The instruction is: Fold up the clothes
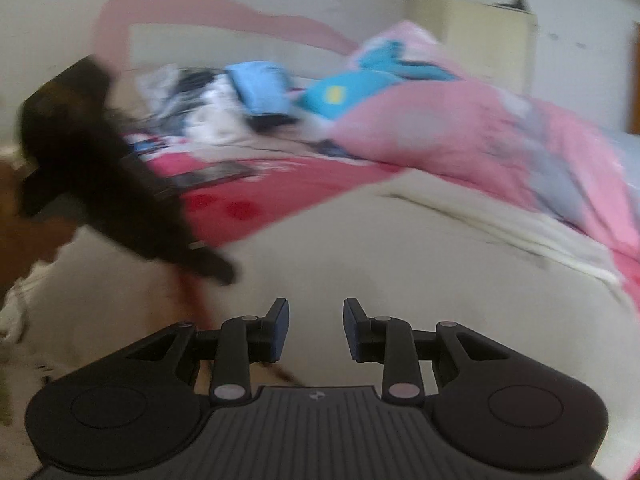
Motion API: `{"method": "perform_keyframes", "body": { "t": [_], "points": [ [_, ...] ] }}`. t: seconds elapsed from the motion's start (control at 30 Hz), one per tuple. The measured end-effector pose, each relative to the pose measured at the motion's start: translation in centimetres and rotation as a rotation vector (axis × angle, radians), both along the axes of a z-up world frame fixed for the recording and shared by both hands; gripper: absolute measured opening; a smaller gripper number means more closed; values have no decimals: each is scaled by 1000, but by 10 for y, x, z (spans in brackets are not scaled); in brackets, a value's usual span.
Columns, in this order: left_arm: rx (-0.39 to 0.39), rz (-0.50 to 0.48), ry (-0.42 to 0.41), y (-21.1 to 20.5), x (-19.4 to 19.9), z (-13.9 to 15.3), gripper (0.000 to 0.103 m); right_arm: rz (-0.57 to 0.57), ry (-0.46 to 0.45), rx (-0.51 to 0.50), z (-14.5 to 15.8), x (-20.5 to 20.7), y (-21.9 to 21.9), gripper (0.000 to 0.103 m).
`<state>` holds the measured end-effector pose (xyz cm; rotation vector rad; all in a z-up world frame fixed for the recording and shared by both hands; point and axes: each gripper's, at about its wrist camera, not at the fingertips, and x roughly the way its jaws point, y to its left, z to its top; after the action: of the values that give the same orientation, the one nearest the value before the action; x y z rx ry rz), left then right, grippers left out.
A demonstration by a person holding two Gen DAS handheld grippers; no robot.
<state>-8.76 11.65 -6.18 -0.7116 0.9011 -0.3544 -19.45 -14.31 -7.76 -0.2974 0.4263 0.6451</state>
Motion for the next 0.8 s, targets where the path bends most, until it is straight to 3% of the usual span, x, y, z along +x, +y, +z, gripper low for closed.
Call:
{"method": "perform_keyframes", "body": {
  "t": [0.27, 0.43, 0.5, 0.6, 0.7, 0.8],
  "points": [
    [-33, -2, -8, 0, 4, 2, 5, 133, -126, -174, -16, -14, 43, 32],
    [-53, -7, -17, 0, 5, 3, 5, 98, -190, -260, -30, -10, 60, 31],
    [-58, -10, -27, 0, 5, 5, 5, 82, -194, -251, -32, -6, 61, 29],
    [-87, -7, -31, 3, 7, 6, 7, 36, -158, -190, -29, 2, 58, 3],
    [-148, 19, -3, 10, 12, 1, 14, 1, -71, -75, -19, 16, 46, 1],
    [-225, 50, 36, 18, 16, -8, 35, -14, 2, 12, -12, 25, 35, 1]
  ]
}}
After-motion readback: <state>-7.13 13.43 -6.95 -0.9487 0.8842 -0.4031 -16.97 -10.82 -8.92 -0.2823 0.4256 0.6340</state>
